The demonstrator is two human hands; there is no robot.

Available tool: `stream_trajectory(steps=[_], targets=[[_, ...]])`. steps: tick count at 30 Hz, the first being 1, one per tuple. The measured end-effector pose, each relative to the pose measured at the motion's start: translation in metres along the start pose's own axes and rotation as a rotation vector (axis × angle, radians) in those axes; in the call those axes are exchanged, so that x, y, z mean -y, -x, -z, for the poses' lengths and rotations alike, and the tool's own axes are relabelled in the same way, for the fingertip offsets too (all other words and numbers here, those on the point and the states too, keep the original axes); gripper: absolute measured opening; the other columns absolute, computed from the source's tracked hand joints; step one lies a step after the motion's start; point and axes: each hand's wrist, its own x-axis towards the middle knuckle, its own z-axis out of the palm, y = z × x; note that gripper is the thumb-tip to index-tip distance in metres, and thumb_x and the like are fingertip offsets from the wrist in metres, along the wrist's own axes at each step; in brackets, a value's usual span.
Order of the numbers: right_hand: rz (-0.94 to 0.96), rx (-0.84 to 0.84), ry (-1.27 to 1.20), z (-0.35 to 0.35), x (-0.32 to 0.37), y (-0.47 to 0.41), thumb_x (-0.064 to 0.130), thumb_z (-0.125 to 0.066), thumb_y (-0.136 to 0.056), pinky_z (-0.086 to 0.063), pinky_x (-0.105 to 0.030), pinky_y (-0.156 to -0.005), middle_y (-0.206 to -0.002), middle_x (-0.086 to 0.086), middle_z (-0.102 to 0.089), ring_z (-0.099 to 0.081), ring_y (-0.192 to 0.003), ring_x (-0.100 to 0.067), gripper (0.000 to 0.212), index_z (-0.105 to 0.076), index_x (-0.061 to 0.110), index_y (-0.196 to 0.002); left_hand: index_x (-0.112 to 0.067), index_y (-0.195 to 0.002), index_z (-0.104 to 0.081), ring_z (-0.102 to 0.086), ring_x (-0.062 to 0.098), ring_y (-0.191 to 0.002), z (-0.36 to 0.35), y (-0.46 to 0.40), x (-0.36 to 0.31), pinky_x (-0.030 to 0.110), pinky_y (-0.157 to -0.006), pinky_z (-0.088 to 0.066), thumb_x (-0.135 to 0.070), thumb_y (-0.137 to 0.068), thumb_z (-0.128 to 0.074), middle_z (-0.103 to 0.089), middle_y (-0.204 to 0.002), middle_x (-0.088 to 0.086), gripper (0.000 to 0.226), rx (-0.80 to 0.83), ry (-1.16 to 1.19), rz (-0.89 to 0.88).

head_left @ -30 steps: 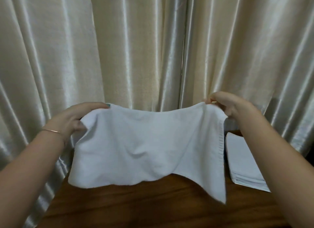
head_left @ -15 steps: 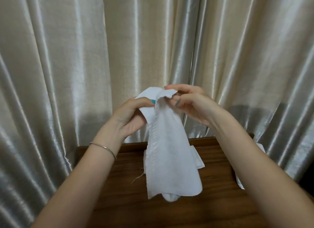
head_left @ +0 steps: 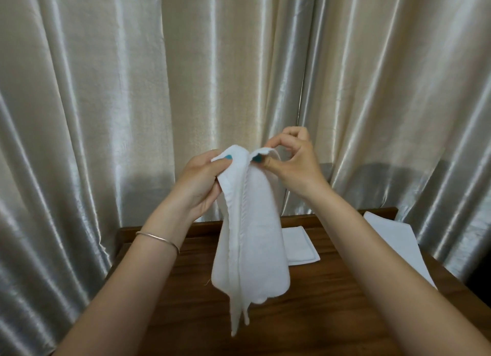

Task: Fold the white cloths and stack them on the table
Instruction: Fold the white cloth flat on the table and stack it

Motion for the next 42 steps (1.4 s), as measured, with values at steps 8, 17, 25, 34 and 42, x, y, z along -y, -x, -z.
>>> stream_trajectory(steps=[8, 17, 25, 34, 42], targets=[[0.012, 0.121, -0.19, 0.003, -0.008, 0.003, 0.005, -0.074, -0.08, -0.048, -0.015, -0.069, -0.082, 0.009, -0.069, -0.062, -0.075, 0.002, 0.013, -0.069, 0.016, -0.085, 0.004, -0.098, -0.069, -0.066, 0.031, -0.088, -0.014, 0.001, 0.008, 0.043, -0.083, -0.053, -0.011, -0.084, -0.07, -0.07, -0.101, 0.027, 0.021, -0.218, -0.215, -0.042], [0.002, 0.154, -0.12, 0.005, -0.012, 0.004, 0.011, -0.061, -0.093, -0.044, -0.021, -0.069, -0.075, 0.011, -0.065, -0.058, -0.071, 0.0, 0.008, -0.066, 0.017, -0.092, -0.012, -0.082, -0.074, -0.072, 0.014, -0.067, -0.028, 0.012, 0.003, 0.02, -0.054, -0.054, -0.006, -0.085, -0.068, -0.076, -0.073, 0.006, 0.009, -0.111, -0.087, -0.081], [-0.021, 0.109, -0.135, 0.01, -0.004, 0.004, 0.004, -0.074, -0.081, -0.051, -0.03, -0.075, -0.08, 0.002, -0.07, -0.061, -0.075, -0.008, 0.005, -0.072, 0.008, -0.081, -0.015, -0.097, -0.073, -0.073, 0.018, -0.08, -0.028, 0.012, 0.006, 0.024, -0.068, -0.06, -0.006, -0.093, -0.056, -0.076, -0.086, 0.009, 0.02, 0.004, -0.147, -0.058], [-0.099, -0.007, -0.199, 0.003, 0.006, 0.011, 0.007, -0.08, -0.075, -0.05, -0.039, -0.072, -0.086, -0.011, -0.071, -0.058, -0.075, -0.017, 0.012, -0.072, 0.004, -0.083, -0.012, -0.115, -0.069, -0.063, -0.001, -0.058, -0.036, 0.019, 0.019, 0.009, -0.05, -0.045, -0.01, -0.094, -0.056, -0.073, -0.075, -0.003, 0.025, 0.045, -0.075, -0.131], [-0.119, -0.07, -0.274, -0.004, 0.009, 0.014, 0.003, -0.08, -0.073, -0.053, -0.044, -0.076, -0.085, -0.016, -0.07, -0.06, -0.076, -0.02, 0.014, -0.07, -0.001, -0.083, -0.003, -0.117, -0.066, -0.068, 0.019, -0.102, -0.034, 0.021, 0.02, 0.022, -0.08, -0.054, -0.026, -0.091, -0.061, -0.073, -0.105, 0.012, 0.035, 0.105, 0.062, -0.139]])
